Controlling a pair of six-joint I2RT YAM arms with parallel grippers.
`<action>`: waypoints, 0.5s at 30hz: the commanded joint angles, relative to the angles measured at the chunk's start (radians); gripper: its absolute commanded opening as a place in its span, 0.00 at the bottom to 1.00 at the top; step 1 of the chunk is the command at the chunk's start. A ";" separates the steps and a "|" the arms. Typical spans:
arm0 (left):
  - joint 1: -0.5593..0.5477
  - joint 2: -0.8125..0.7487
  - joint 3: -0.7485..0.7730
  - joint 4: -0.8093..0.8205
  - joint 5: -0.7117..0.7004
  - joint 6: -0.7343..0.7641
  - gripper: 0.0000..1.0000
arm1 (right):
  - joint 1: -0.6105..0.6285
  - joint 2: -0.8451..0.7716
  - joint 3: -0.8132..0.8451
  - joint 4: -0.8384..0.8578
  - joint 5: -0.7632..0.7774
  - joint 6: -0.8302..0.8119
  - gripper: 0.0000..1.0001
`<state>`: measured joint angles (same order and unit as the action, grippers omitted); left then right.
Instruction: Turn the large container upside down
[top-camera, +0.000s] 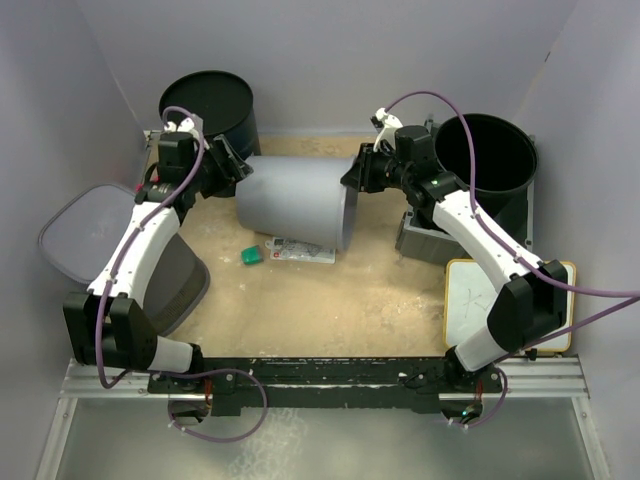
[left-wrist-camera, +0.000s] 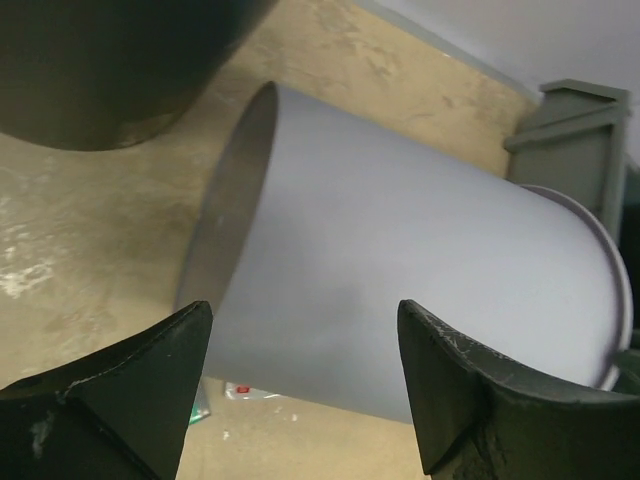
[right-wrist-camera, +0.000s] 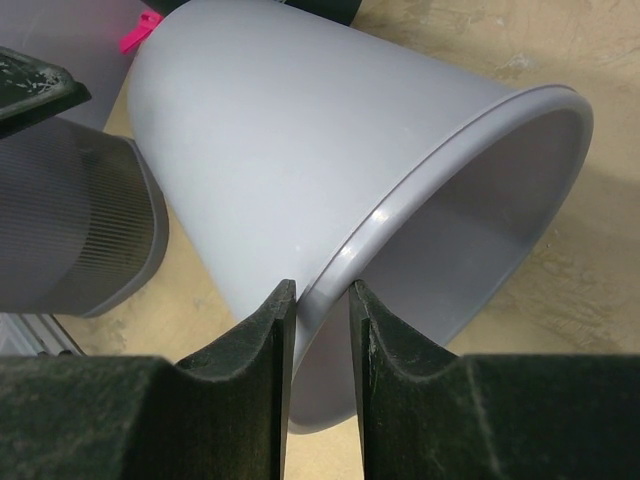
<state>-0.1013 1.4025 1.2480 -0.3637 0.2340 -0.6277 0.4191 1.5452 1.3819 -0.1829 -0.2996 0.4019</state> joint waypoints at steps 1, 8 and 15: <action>-0.003 -0.014 -0.010 0.014 -0.123 0.055 0.71 | 0.000 -0.014 0.019 -0.028 0.040 -0.033 0.30; 0.006 0.074 0.028 -0.052 -0.072 0.071 0.68 | 0.000 -0.014 0.019 -0.031 0.039 -0.034 0.30; 0.006 0.107 -0.009 0.012 -0.008 0.040 0.66 | 0.000 -0.017 0.017 -0.036 0.040 -0.038 0.30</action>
<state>-0.0982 1.5028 1.2449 -0.3992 0.1799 -0.5865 0.4191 1.5452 1.3819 -0.1829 -0.2920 0.3923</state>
